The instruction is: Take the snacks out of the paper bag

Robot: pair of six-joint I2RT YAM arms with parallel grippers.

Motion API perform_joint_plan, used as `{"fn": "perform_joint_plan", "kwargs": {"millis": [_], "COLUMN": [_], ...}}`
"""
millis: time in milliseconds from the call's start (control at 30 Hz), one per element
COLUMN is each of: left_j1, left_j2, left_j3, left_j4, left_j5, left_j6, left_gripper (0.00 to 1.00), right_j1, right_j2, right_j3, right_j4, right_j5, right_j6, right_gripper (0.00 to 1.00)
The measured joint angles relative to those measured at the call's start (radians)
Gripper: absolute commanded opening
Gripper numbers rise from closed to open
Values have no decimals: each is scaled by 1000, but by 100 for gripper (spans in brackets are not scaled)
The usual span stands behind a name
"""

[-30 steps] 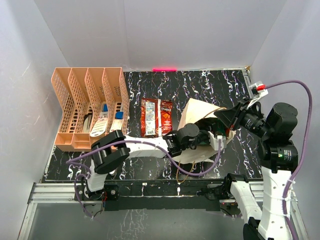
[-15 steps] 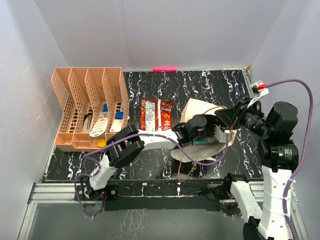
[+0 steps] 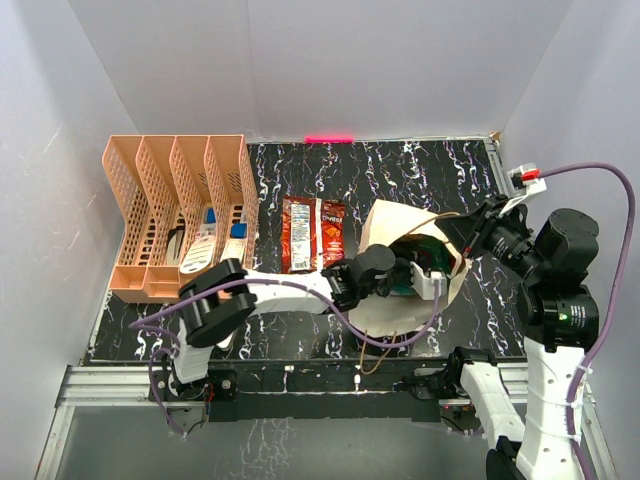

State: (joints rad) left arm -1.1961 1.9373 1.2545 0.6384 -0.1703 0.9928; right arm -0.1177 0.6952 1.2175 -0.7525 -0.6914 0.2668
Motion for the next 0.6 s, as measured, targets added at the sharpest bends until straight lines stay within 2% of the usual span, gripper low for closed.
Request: {"fn": "perform_joint_plan", "kwargs": {"millis": [200,433,600], "left_j1": [-17,-80,-113], "left_j2": [-179,-269,-306], "left_j3": [-46,-47,-9], "left_j4": [-53,-198,-328], "left_j5": [-3,18,50], "left_j6": [-73,-96,-115], "left_gripper": [0,0,0], "right_j1": [0,3,5], "right_j2": [39,86,106], "right_j3": [33,81,83], "right_j4": [2,23,60], "right_j5": [79,135,93], "right_j6": [41,58,63], "right_gripper": [8,8,8]}}
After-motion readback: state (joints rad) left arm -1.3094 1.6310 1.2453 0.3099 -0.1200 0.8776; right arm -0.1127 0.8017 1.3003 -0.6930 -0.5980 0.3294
